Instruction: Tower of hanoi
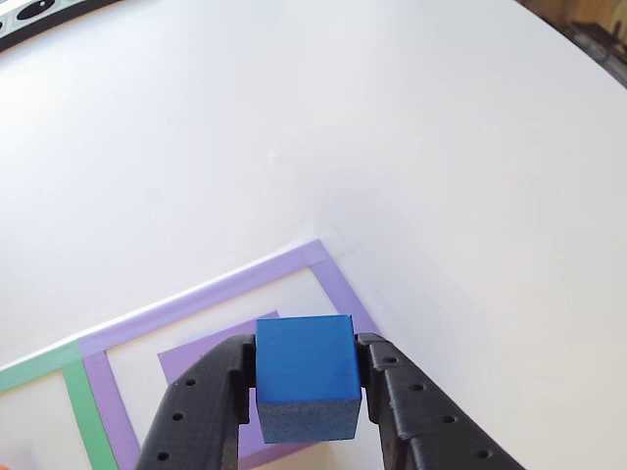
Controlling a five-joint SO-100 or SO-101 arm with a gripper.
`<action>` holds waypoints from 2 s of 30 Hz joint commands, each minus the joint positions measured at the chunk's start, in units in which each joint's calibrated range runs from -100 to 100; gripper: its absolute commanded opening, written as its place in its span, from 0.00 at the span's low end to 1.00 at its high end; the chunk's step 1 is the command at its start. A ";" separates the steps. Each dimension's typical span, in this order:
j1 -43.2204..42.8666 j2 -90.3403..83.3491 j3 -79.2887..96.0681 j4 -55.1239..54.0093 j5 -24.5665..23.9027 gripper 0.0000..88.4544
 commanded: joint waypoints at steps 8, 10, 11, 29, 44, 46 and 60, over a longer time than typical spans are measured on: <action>-2.09 18.84 -1.69 -24.63 0.19 0.00; -2.32 21.56 -2.24 -27.22 0.19 0.00; -2.40 22.77 -2.51 -28.36 0.19 0.00; -4.00 33.58 -4.69 -37.34 0.19 0.00; -4.53 38.15 -3.96 -42.20 0.19 0.15; -4.69 37.91 -3.96 -42.20 0.19 0.17; -6.44 11.31 -6.33 -11.12 0.19 0.20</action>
